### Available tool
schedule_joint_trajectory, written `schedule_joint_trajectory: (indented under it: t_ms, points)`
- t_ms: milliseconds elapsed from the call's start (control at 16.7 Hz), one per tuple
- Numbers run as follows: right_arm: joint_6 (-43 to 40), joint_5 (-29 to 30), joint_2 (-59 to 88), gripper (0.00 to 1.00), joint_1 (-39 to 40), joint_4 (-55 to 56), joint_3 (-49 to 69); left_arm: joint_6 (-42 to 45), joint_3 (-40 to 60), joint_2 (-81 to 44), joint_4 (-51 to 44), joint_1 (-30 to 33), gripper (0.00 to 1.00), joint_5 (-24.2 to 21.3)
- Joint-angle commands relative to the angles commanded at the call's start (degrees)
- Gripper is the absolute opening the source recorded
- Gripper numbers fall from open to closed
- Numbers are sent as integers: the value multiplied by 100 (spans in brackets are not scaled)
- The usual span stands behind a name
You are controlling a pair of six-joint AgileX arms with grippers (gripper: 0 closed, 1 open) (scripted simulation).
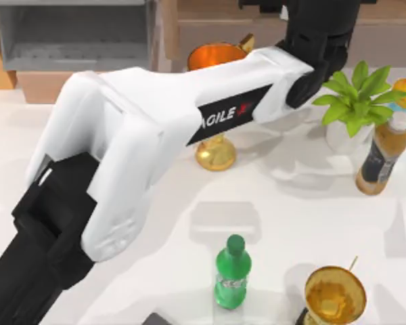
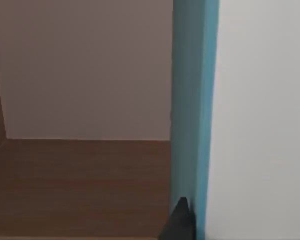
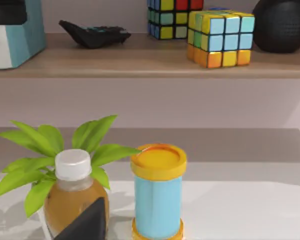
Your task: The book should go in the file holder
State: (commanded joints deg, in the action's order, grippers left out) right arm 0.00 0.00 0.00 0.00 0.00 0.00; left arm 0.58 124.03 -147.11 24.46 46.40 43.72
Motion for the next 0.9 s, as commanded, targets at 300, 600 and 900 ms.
schedule_joint_trajectory:
  t_ms: [300,600,900]
  points:
    - [0,0,0,100,0,0,0,7,2,8,0,25,0,2]
    - [0,0,0,100,0,0,0,9,203,71,-264,25,0,4]
    - [0,0,0,100,0,0,0,16,200,49,-270,25,0,7]
